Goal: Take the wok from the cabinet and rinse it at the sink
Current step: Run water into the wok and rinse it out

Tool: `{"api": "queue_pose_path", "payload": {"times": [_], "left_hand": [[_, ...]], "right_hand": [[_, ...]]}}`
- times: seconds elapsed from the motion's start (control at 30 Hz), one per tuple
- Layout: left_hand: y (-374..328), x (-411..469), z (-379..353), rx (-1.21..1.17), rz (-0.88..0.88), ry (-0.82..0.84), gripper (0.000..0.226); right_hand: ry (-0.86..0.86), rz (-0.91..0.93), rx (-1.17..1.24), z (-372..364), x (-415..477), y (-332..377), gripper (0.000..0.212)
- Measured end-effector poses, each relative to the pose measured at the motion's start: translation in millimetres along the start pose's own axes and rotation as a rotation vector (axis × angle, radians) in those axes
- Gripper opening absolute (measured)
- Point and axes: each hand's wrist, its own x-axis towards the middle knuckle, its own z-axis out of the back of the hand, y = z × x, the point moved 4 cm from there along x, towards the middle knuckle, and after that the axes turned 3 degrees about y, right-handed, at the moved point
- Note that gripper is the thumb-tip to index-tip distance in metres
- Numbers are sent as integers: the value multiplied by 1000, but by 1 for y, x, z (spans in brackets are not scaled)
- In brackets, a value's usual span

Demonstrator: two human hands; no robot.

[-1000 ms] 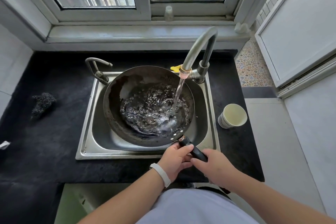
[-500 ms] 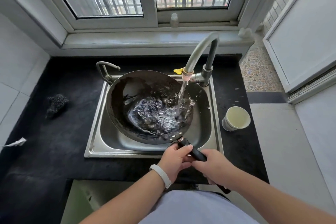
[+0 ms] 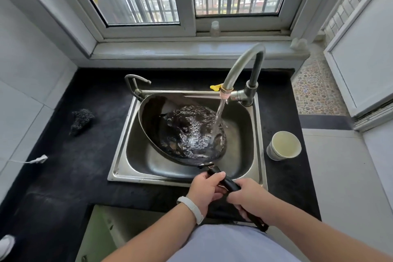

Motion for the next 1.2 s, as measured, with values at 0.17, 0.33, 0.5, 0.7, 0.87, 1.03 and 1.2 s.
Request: {"api": "queue_pose_path", "payload": {"times": [0.17,0.33,0.5,0.7,0.87,1.03,1.2], "left_hand": [[1,-2,-2,6,2,-23,15],[2,-5,-10,-11,15,-18,15],[2,-8,-28,-21,35,-11,16],[8,-6,-50,-73,71,18,18],[11,-5,-59,-39,102,44,21],[7,-6,-52,-22,115,69,24],[4,-6,-32,31,91,32,27]], "right_hand": [[42,-19,21,3,-2,3,16],[76,-23,22,10,-9,5,11],[86,-71,-4,24,-16,6,9],[95,-127,-73,43,-23,11,7],[117,-190,-69,54,-28,12,5],[125,-264,83,47,-25,5,4],[128,-262,223,27,-20,4,5]]}}
